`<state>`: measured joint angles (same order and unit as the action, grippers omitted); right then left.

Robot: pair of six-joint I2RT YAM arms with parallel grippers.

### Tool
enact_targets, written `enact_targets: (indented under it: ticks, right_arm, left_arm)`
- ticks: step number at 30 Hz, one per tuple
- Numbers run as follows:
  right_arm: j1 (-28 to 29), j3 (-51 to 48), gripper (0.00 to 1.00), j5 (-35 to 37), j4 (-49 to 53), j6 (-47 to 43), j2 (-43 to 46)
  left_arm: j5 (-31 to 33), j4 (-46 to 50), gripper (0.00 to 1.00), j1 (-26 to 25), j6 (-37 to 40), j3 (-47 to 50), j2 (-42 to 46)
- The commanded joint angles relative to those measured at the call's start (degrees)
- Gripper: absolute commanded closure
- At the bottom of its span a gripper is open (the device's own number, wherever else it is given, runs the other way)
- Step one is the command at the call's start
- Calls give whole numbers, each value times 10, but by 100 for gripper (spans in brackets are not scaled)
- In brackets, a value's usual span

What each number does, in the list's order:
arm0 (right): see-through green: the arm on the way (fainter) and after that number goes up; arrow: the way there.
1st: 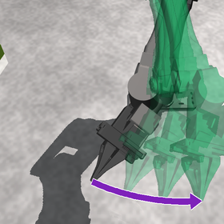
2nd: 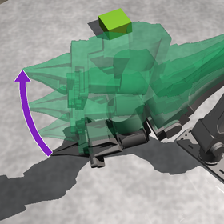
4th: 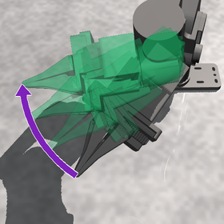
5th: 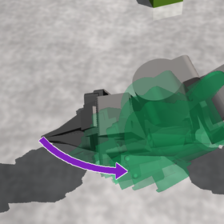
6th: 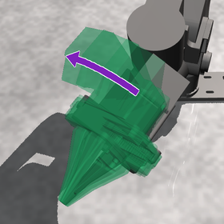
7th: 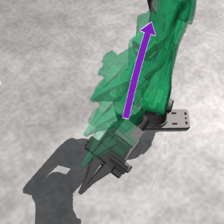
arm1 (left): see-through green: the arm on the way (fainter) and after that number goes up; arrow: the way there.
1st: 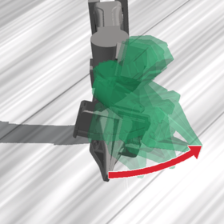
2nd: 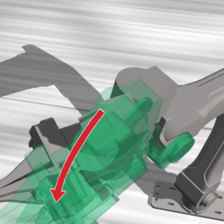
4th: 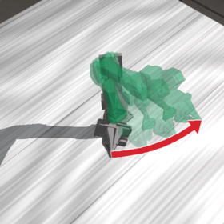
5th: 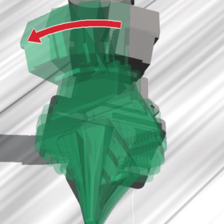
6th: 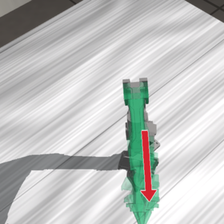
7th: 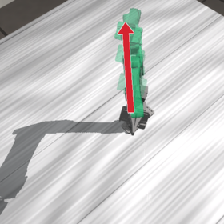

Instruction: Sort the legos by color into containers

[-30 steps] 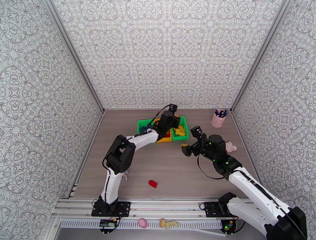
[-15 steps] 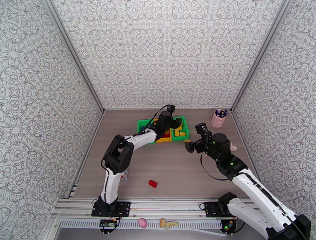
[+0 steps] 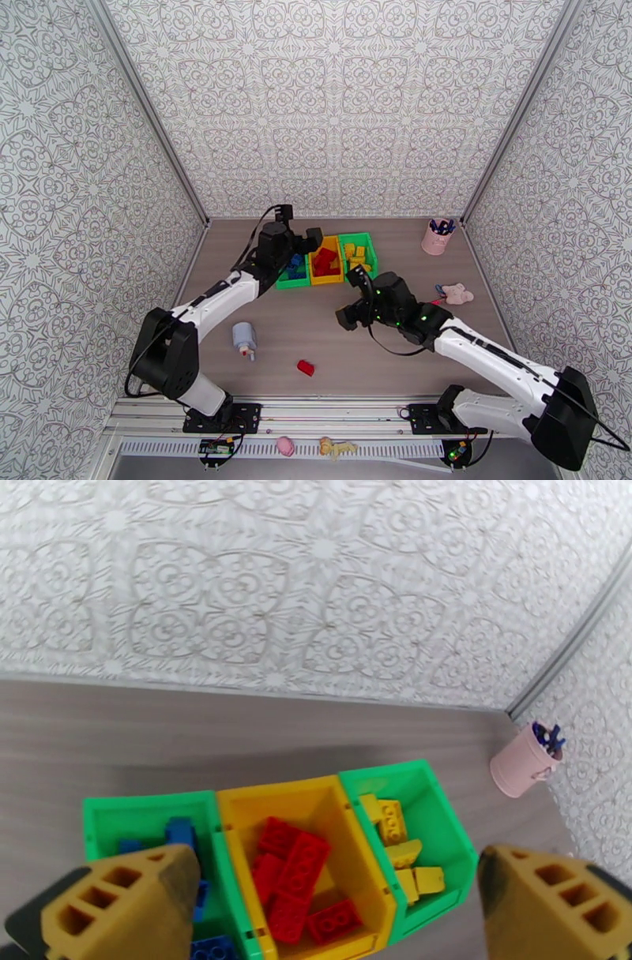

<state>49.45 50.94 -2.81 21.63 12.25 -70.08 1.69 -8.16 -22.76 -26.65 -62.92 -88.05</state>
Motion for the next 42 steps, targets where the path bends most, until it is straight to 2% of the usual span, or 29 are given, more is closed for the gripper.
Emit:
enact_targets:
  ticks: [1, 7, 11, 17, 24, 29, 34, 38, 42]
  right_arm:
    - [57, 37, 4, 47, 55, 47, -46]
    - [149, 128, 2, 67, 129, 62, -172]
    - [187, 186, 0, 57, 175, 55, -250]
    - [205, 250, 1, 26, 227, 28, -337]
    - [211, 339, 6, 33, 317, -10, -439]
    - [210, 365, 22, 37, 329, -10, -473]
    - [209, 358, 51, 38, 322, -15, -467]
    - [209, 354, 70, 37, 320, -17, -461]
    - [208, 352, 78, 40, 323, -16, -453]
  left_arm:
    - [-16, 42, 1, 25, -20, 23, 30]
    - [-17, 51, 0, 59, -26, 51, 63]
    - [-18, 59, 0, 70, -30, 61, 72]
    - [-18, 60, 0, 75, -35, 71, 82]
    - [-17, 59, 0, 78, -37, 73, 84]
    - [-22, 59, 0, 78, -36, 72, 83]
    - [-25, 59, 0, 78, -34, 76, 84]
    - [-26, 58, 0, 78, -35, 78, 87]
    - [-35, 52, 0, 75, -27, 81, 96]
